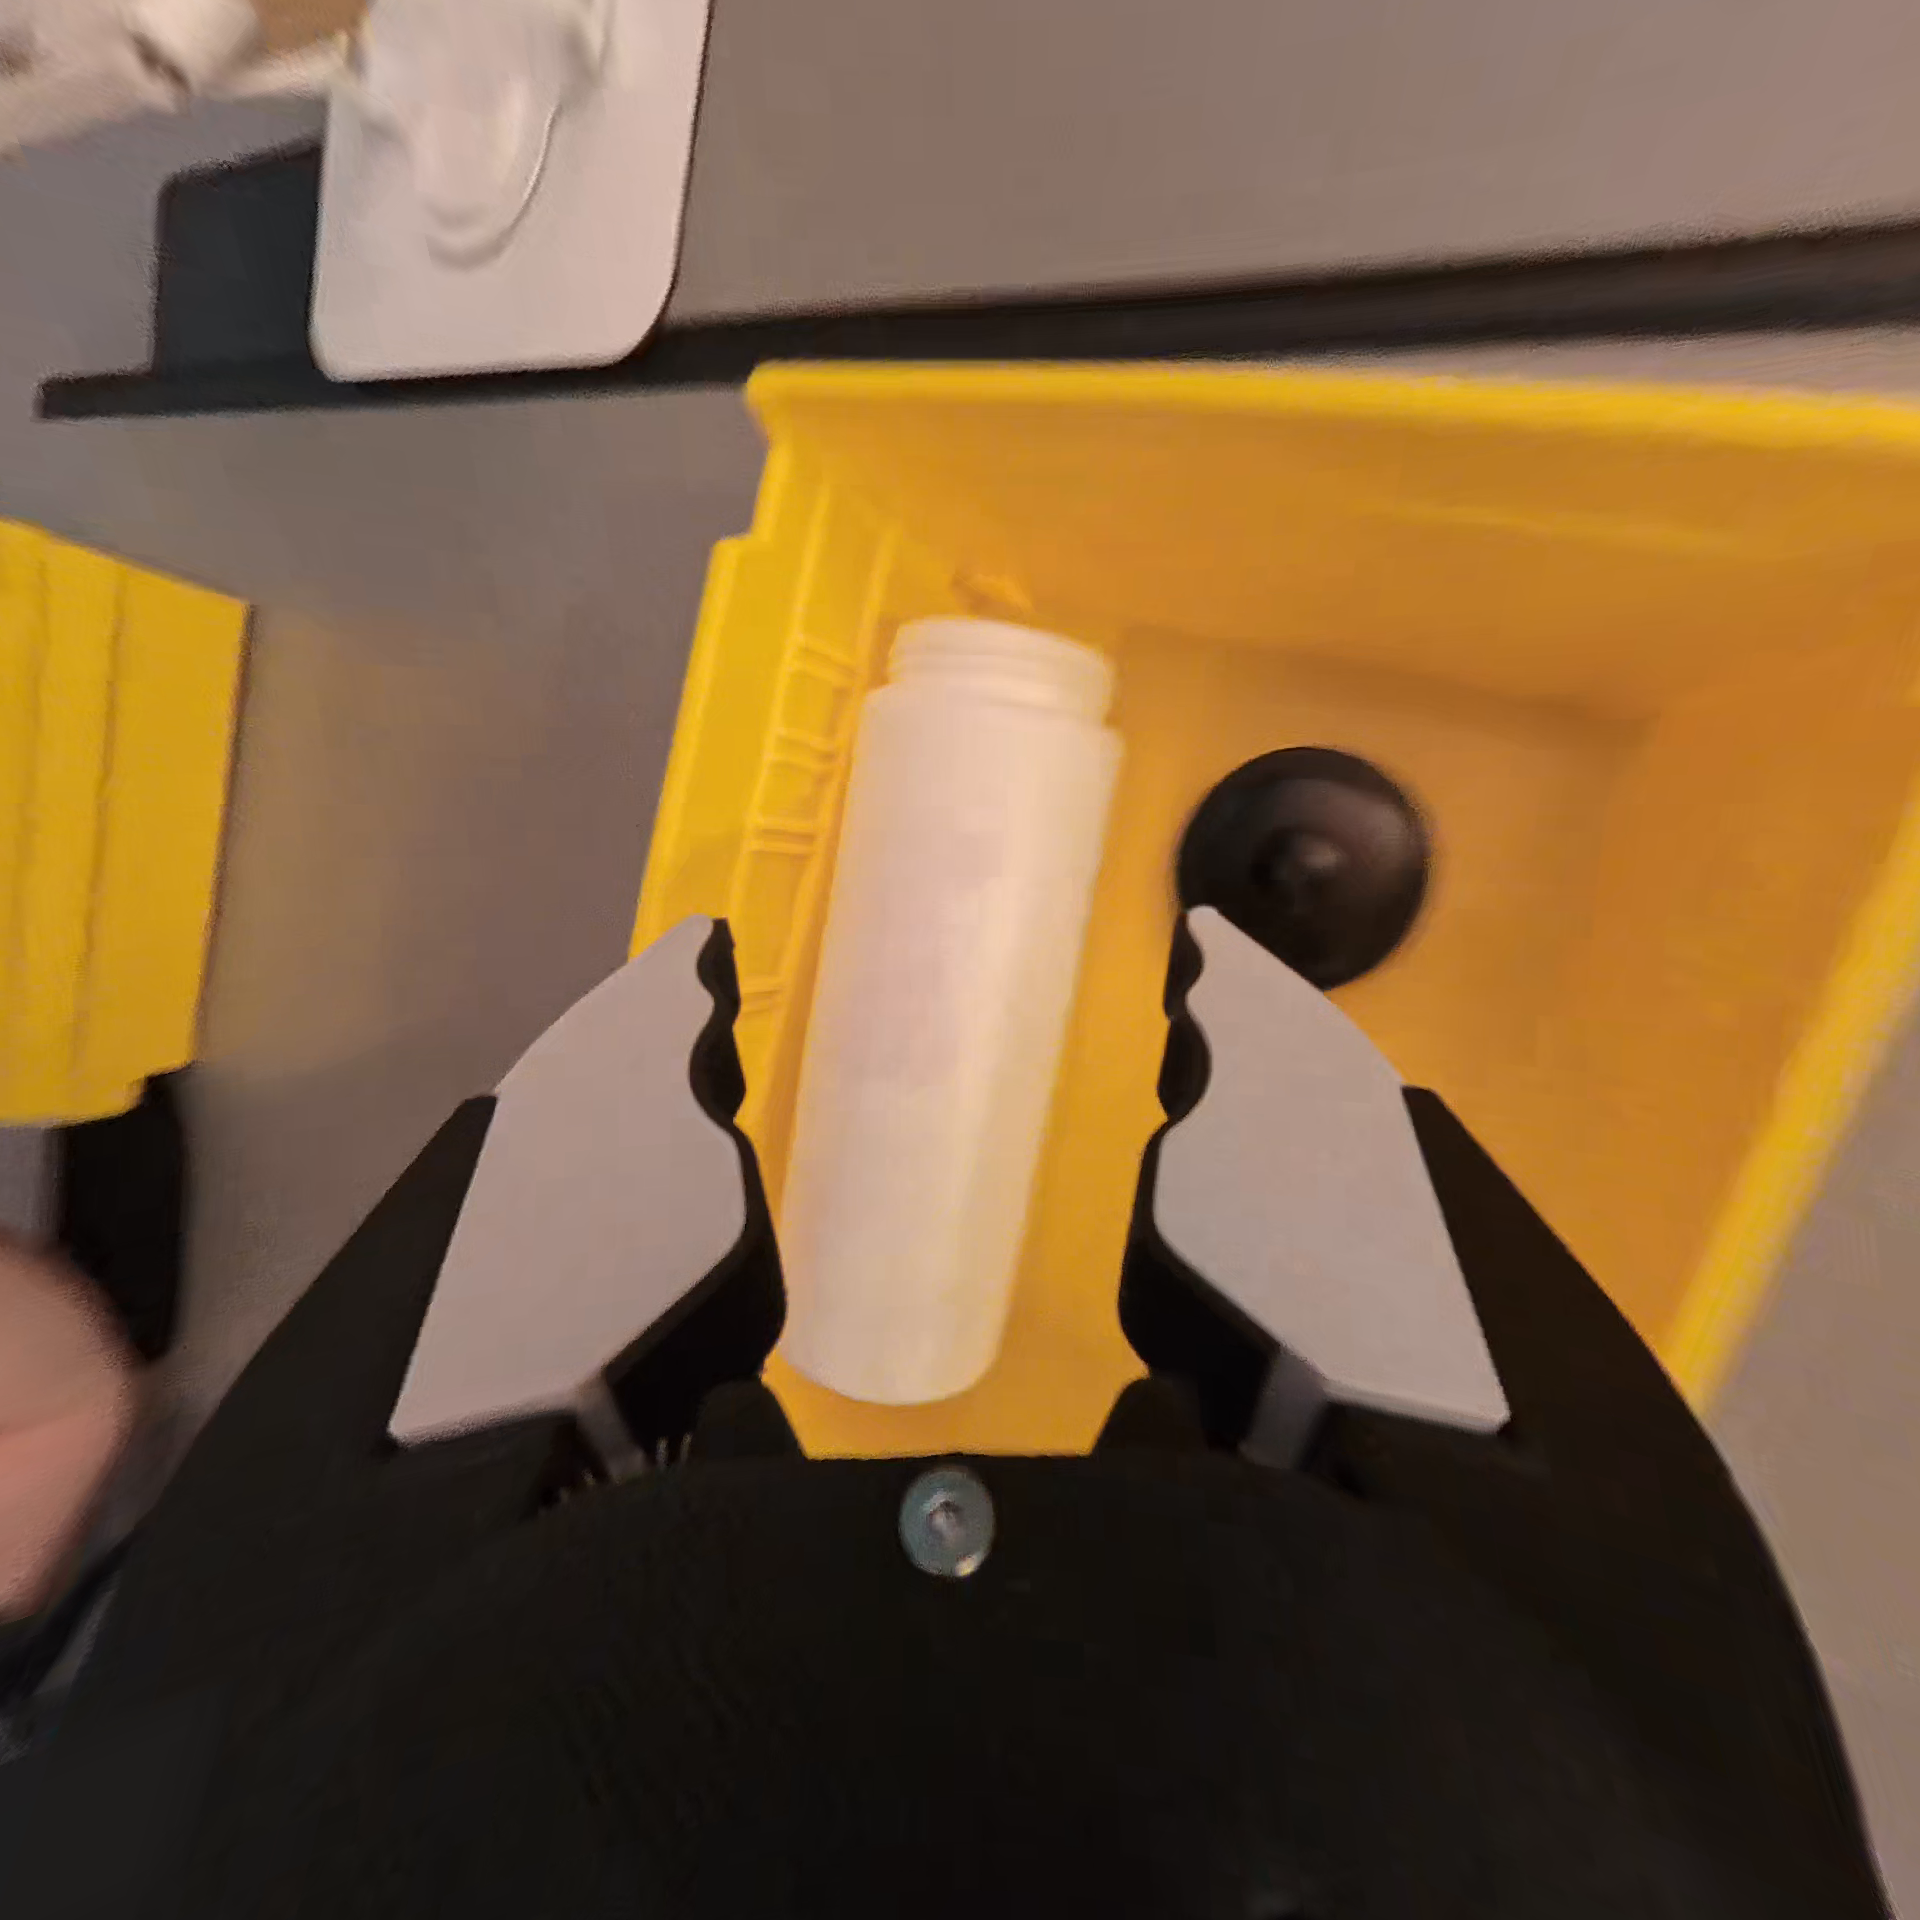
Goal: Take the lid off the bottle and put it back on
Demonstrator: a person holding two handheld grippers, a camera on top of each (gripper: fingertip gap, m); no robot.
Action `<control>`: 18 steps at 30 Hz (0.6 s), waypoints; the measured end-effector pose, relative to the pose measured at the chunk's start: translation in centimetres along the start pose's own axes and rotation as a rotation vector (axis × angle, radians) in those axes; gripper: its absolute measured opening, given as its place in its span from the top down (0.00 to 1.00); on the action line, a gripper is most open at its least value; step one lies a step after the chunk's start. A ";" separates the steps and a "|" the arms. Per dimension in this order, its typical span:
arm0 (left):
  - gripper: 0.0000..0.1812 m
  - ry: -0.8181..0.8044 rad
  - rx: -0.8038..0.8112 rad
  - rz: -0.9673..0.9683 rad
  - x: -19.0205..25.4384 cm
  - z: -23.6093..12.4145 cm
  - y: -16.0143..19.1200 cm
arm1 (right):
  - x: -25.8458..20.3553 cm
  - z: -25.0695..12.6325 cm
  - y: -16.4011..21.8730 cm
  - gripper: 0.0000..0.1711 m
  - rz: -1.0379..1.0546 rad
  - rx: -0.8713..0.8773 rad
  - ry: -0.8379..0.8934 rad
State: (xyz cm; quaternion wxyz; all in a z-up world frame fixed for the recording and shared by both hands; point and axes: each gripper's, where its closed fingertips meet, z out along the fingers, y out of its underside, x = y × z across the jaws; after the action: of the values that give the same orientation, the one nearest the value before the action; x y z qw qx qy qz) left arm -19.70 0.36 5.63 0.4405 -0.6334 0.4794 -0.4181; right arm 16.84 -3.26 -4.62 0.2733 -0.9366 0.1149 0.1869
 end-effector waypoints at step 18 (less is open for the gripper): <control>0.71 -0.874 -0.588 -0.577 -19.5 -23.9 16.7 | 11.4 -2.8 8.6 0.94 0.287 -0.276 0.271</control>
State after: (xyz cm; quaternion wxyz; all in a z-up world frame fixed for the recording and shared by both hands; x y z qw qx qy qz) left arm -50.16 13.05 -6.19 0.2718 -0.9466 0.1583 -0.0715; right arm 25.18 -13.19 -11.17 0.0954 -0.9556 0.2561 0.1103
